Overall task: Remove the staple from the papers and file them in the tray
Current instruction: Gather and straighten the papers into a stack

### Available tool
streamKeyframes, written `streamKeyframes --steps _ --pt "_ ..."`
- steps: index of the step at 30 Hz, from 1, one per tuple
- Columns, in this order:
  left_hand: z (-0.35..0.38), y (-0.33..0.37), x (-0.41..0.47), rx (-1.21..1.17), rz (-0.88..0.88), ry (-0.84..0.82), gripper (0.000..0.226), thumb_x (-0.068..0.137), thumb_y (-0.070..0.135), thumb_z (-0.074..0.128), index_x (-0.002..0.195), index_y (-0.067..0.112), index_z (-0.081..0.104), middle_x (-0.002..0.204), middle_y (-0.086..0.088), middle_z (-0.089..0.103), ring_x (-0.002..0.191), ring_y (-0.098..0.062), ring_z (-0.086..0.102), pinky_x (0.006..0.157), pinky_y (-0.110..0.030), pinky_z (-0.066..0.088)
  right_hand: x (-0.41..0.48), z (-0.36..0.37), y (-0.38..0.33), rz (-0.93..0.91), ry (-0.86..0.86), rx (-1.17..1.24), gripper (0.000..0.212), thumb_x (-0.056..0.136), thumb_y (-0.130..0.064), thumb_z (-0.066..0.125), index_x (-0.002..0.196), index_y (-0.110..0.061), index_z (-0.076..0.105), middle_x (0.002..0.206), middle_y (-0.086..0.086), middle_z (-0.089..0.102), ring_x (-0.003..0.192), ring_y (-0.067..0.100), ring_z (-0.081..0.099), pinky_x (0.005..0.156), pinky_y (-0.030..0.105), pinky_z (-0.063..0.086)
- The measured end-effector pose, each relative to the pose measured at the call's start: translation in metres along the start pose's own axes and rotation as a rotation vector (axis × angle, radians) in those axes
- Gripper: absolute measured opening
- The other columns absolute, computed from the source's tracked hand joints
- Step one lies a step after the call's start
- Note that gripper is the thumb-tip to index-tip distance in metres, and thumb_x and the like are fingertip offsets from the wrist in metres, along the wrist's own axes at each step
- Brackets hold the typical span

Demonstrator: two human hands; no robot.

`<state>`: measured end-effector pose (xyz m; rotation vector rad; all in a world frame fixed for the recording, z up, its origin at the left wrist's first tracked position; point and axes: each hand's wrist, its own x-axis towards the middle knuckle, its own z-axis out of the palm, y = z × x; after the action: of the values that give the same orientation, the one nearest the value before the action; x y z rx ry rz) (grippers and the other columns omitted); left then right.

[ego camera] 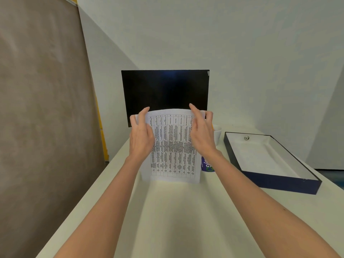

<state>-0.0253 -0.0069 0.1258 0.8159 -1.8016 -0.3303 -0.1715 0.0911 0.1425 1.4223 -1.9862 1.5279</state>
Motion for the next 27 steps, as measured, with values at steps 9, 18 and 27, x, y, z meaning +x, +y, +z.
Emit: streamKeyframes --steps 9,18,27 --pt "0.0 -0.005 -0.006 -0.505 -0.25 0.037 0.074 0.089 0.006 0.057 0.146 0.028 0.016 0.131 0.004 0.048 0.097 -0.004 0.061 0.071 -0.014 0.053 0.003 -0.002 -0.004 0.085 0.023 0.149 0.042 0.096 -0.004 0.042 0.134 -0.021 0.047 0.125 0.011 0.043 0.112 0.02 0.049 0.067 0.008 0.041" --pt "-0.012 0.005 -0.004 -0.165 -0.085 -0.278 0.025 0.097 0.013 0.047 0.121 0.017 0.055 0.116 -0.001 0.064 0.105 -0.018 0.061 0.089 -0.038 0.052 0.035 -0.038 -0.021 -0.098 -0.204 -0.346 0.071 0.074 -0.007 0.062 0.135 -0.033 0.037 0.15 -0.003 0.03 0.143 0.023 0.015 0.112 0.06 -0.003" --pt "-0.019 0.026 0.018 0.513 0.186 -0.298 0.021 0.094 0.041 0.051 0.098 0.021 0.055 0.084 0.004 0.061 0.08 -0.019 0.062 0.079 -0.04 0.05 0.023 -0.066 0.009 0.355 -0.486 0.302 0.025 0.084 -0.006 0.064 0.108 -0.012 0.064 0.107 0.008 0.07 0.091 0.022 0.07 0.074 0.035 0.057"
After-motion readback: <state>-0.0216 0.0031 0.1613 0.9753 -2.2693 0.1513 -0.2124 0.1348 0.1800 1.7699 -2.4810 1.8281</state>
